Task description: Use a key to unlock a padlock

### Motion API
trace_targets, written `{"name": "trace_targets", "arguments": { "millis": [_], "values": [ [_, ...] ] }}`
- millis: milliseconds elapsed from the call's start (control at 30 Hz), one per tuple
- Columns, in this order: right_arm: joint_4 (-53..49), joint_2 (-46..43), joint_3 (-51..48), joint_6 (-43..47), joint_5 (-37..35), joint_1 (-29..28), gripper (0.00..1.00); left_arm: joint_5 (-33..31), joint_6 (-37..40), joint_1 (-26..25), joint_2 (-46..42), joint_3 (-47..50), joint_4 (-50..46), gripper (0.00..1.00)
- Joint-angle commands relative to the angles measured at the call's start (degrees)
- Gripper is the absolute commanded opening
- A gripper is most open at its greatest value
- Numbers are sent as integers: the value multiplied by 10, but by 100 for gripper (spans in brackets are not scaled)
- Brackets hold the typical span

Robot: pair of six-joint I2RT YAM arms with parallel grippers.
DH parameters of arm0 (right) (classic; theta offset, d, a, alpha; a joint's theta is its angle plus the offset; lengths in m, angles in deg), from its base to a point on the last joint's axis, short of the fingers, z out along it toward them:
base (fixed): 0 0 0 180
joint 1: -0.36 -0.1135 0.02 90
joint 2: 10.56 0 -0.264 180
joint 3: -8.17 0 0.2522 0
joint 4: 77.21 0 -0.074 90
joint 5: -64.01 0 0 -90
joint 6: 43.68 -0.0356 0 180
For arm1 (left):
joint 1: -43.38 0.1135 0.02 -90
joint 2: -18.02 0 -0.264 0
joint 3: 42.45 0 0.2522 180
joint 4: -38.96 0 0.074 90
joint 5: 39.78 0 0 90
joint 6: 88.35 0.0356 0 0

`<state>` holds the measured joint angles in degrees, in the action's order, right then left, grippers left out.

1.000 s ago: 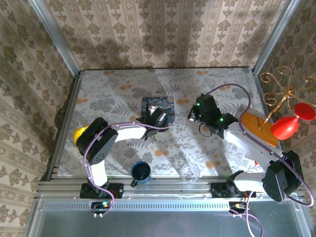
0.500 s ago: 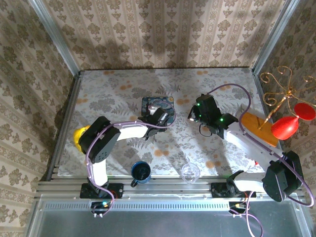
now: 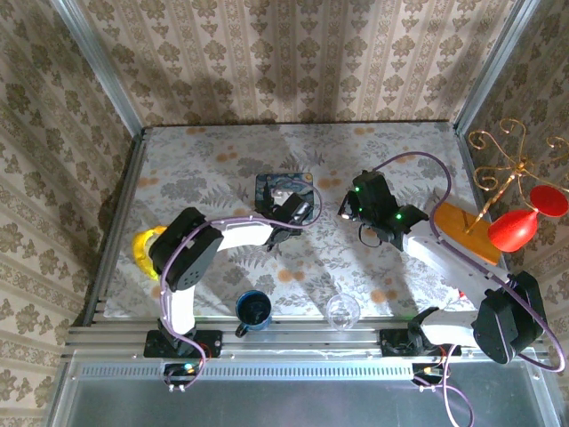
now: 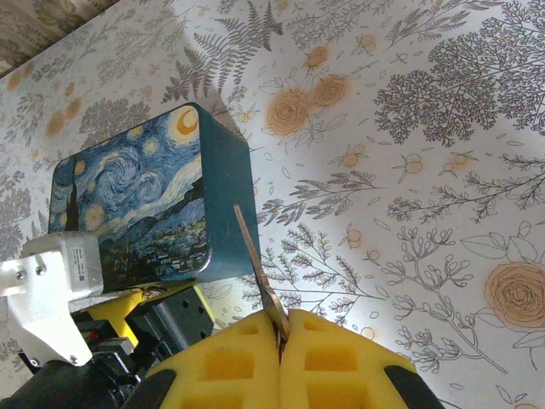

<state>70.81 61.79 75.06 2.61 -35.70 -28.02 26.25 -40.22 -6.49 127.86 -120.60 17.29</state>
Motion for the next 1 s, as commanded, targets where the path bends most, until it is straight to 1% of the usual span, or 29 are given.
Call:
{"name": "trace_targets", "arguments": {
  "millis": [0,67,233,333,433,500,567,633,700,767,833,967],
  "values": [
    [4,-6,-5,-3,-12,-3,0,-27,-15,-4,9,-20,-26,59],
    [3,-6,-5,-3,-12,-3,0,-30,-17,-5,10,-21,-25,58],
    [5,-5,-7,-4,-12,-2,0,-29,-17,-6,13,-25,-22,49],
    [4,-6,-7,-4,-12,-3,0,-27,-17,-7,14,-24,-21,48],
    [5,-10,-8,-4,-12,-3,0,-23,-17,-7,14,-22,-20,41],
    [5,-10,-11,-4,-12,-3,0,-22,-17,-7,14,-21,-19,40],
    [9,-11,-16,-5,-11,-3,0,-22,-18,-7,14,-21,-19,37],
    [20,-12,-29,-5,-5,-3,0,-18,-21,-7,13,-19,-20,35],
    [36,-16,-44,-4,4,-3,0,-11,-29,-7,9,-21,-26,29],
    [57,-19,-65,-3,17,-2,0,-5,-37,-7,7,-30,-41,25],
    [82,-24,-91,0,36,-2,0,2,-43,-7,7,-46,-65,18],
    [124,-31,-142,0,71,0,0,22,-58,-9,14,-93,-125,16]
  ]
}}
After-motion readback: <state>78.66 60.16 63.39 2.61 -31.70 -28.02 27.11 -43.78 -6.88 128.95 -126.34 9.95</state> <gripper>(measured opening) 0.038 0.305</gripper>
